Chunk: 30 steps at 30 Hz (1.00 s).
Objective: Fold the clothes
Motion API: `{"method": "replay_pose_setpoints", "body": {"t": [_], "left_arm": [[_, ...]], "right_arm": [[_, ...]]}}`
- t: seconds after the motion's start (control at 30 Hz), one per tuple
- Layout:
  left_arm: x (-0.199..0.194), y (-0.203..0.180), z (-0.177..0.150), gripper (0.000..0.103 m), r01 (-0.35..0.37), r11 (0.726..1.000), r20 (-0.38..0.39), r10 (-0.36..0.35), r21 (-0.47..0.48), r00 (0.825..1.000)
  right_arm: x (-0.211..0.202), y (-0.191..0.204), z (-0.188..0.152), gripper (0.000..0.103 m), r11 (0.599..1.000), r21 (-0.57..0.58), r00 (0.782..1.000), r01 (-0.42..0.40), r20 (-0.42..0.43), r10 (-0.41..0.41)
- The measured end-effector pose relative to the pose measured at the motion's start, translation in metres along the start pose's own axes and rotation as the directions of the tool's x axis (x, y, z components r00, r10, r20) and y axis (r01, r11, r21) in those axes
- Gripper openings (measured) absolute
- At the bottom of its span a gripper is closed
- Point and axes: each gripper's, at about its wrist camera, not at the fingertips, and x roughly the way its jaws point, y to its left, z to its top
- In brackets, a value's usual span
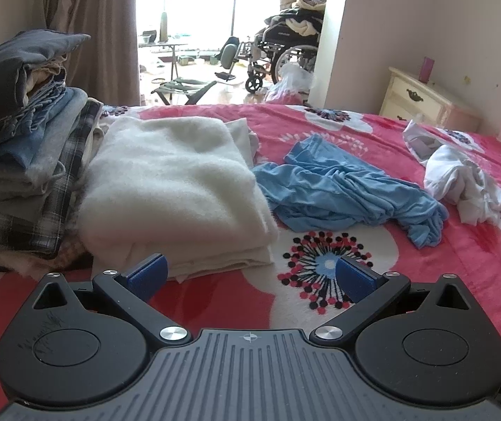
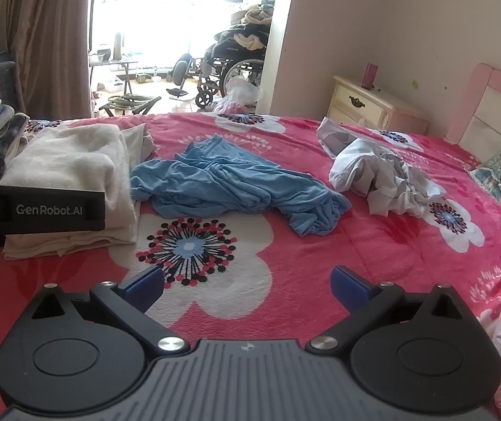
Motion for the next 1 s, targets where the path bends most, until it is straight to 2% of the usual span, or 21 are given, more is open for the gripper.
{"method": "replay_pose_setpoints", "body": {"t": [0.33,1.0], "left_arm": [[0.001,0.004,-0.01,0.103,-0.013,1.0,0.004,0.013,0.017,1.0],[0.001,-0.002,-0.008,0.103,-0.061,0.997,-0.013,0.061,0.038,0.998]], "right_arm": [[0.0,-0.004,0.0,0.103,0.999,0.032,1.0,0.006,-0.011,-0.006],[0.004,-0.005,0.002,0.103,0.999,0.054,1.0,0.004,-0.016,-0.004]]}}
